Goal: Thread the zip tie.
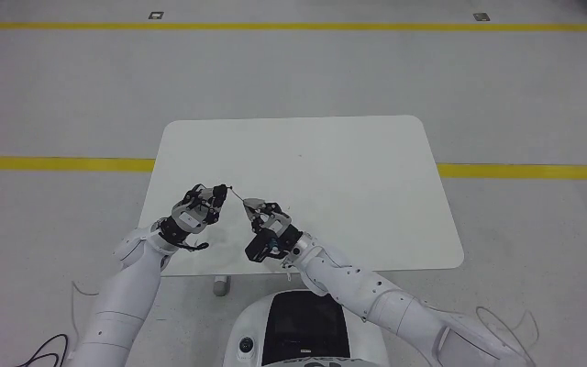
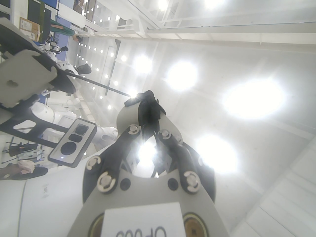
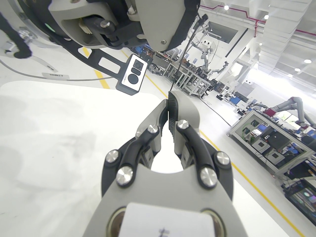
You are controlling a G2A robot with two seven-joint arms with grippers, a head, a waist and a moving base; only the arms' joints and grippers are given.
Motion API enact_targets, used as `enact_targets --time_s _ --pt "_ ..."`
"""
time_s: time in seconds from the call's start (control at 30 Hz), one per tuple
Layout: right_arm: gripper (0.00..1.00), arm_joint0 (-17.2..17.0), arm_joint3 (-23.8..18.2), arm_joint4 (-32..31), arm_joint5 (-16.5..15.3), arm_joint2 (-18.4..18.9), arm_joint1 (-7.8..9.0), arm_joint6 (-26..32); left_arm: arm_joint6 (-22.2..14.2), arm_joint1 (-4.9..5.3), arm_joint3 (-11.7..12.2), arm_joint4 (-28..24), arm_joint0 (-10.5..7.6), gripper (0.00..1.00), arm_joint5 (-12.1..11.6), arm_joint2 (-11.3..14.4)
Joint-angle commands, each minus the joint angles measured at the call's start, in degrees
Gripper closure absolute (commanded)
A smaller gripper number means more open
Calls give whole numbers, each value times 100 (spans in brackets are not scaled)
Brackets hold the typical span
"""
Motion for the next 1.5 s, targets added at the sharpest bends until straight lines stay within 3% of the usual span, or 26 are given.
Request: enact_targets --time_s 0.0,1.27,1.33,1.37,1.4,1.47 --pt "100 6 4 0 0 -18 0 12 0 0 0 0 0 100 0 0" --pt "100 188 157 0 -55 -310 -35 157 0 0 0 0 0 100 0 0" --pt "58 129 134 0 -26 -234 -37 192 0 0 0 0 0 100 0 0" --pt "45 106 127 0 -27 -200 -36 200 0 0 0 0 0 100 0 0" --pt "0 83 123 0 -26 -167 -36 208 0 0 0 0 0 100 0 0" --pt "0 17 117 18 -47 -75 -35 242 0 0 0 0 0 100 0 0"
